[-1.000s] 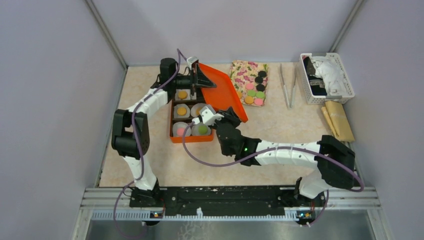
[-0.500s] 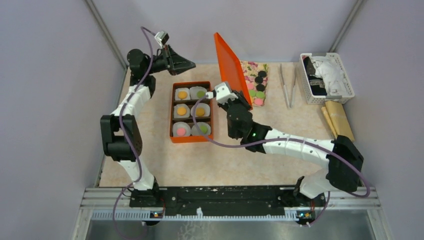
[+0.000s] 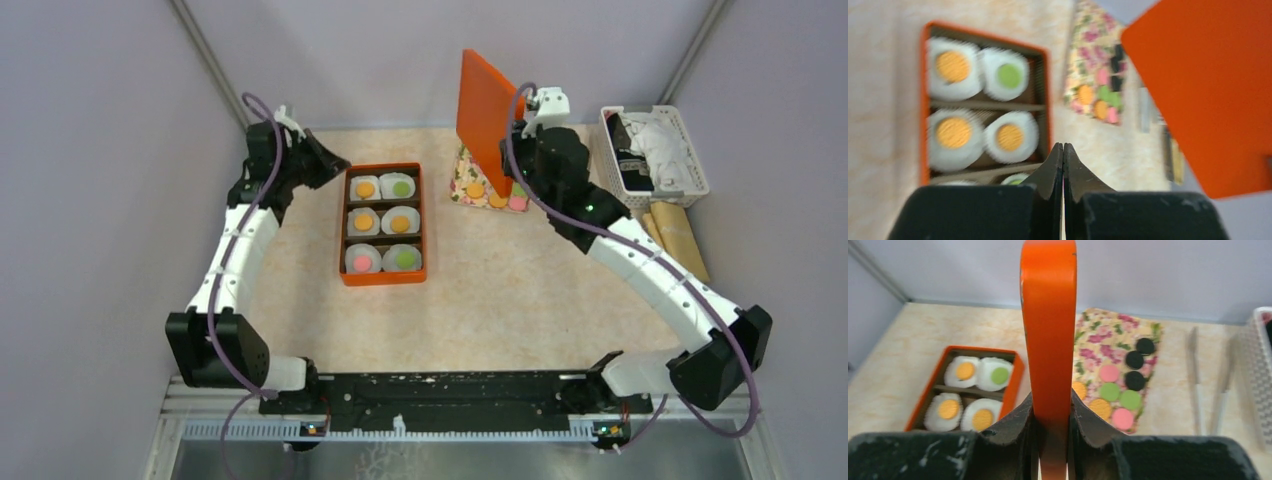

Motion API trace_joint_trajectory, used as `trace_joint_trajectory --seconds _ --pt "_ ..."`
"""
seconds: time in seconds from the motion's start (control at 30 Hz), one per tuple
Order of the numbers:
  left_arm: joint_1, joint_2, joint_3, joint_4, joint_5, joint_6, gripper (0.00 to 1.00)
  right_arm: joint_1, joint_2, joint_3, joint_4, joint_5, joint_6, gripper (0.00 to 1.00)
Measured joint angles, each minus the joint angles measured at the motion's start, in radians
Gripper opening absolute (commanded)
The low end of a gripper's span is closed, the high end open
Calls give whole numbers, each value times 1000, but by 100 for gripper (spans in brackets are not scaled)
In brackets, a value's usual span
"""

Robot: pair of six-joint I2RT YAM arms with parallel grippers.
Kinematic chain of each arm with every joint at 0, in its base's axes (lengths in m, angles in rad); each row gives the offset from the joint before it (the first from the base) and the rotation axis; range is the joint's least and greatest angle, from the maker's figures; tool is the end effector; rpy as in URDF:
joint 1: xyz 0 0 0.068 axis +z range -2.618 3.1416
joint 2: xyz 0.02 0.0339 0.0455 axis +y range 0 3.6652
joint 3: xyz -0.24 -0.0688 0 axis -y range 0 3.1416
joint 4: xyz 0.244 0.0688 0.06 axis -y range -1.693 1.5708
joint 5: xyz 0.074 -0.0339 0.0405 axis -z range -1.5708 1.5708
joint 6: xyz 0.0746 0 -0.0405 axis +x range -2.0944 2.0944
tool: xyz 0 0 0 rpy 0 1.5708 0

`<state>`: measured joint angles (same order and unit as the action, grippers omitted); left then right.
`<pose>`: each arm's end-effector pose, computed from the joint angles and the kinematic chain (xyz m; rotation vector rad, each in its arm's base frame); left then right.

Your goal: Pack the cookies

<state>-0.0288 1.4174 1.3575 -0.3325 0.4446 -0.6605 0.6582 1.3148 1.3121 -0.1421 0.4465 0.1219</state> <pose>0.3600 -0.0425 0.3419 -0.3351 2.0016 -0.8801 0.2912 0.1844 0.3846 -0.1266 1.7006 0.1988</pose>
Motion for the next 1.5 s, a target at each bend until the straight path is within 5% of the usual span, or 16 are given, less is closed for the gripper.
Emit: trace_joint_trajectory --seconds 0.23,0.57,1.03,1.5 --pt "-24 -63 -205 -108 -283 54 0 -219 -44 -82 52 -447 315 0" --pt "-56 -140 -269 -161 -485 63 0 -523 -6 -406 462 -930 799 0" --pt "-58 -165 -297 -217 -631 56 0 -761 154 -470 1086 -1136 1283 0" --pt "-97 -254 -541 -288 -732 -29 0 -779 381 -488 1538 -1209 1670 0"
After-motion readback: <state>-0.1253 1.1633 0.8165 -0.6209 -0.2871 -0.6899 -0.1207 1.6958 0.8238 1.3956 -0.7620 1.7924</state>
